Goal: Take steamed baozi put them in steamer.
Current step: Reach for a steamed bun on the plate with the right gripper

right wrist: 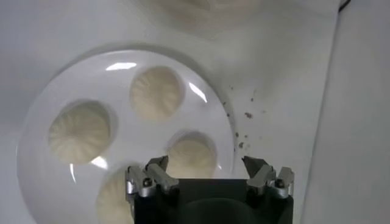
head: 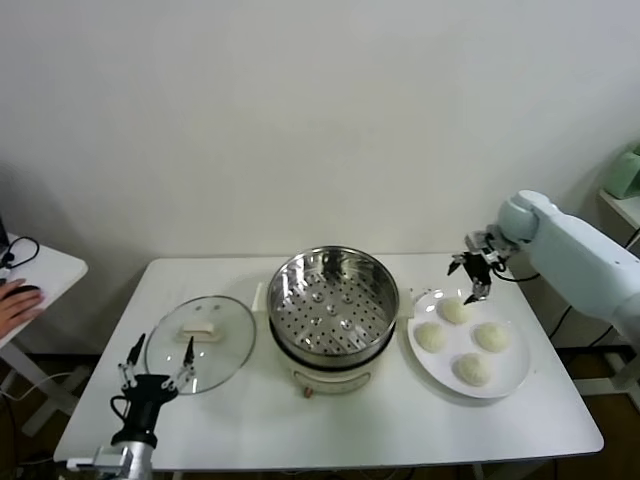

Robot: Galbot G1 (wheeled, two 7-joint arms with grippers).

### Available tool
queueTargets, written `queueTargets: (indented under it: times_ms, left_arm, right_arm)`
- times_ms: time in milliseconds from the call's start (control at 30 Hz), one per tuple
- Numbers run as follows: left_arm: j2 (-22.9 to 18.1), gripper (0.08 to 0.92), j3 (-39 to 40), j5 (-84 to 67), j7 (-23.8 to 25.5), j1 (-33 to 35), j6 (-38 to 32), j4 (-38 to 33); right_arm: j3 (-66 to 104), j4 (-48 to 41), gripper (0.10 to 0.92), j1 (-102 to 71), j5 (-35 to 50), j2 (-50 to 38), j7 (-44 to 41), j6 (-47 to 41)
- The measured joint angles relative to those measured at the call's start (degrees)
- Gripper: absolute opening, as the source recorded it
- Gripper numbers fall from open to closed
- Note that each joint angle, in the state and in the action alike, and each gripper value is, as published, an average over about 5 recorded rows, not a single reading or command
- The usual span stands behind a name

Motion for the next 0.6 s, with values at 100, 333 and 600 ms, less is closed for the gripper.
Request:
queueTargets:
  times_ms: [100,333,600]
  left_arm:
    - [0.0,0.823,-0.53,-0.29,-0.05,0.23,0.07,-0.01]
    - [-0.48,0.823,-0.77,-0.76,-0.27,0.83,0.16,-0.23]
    - [-0.85,0.823,-0.88,-0.69,-0.43,1.26,0.31,-0.53]
  right_arm:
    - [0.86,-1.35,0.823,-1.03,-2.01,0.95,0.27,0.62]
    - [3.78,-3.68,0.823,-3.76,-6.28,2.12,2.0,2.02]
    - [6.63,-5.82,0.823,-6.06,-9.84,3.55,4.07,3.15]
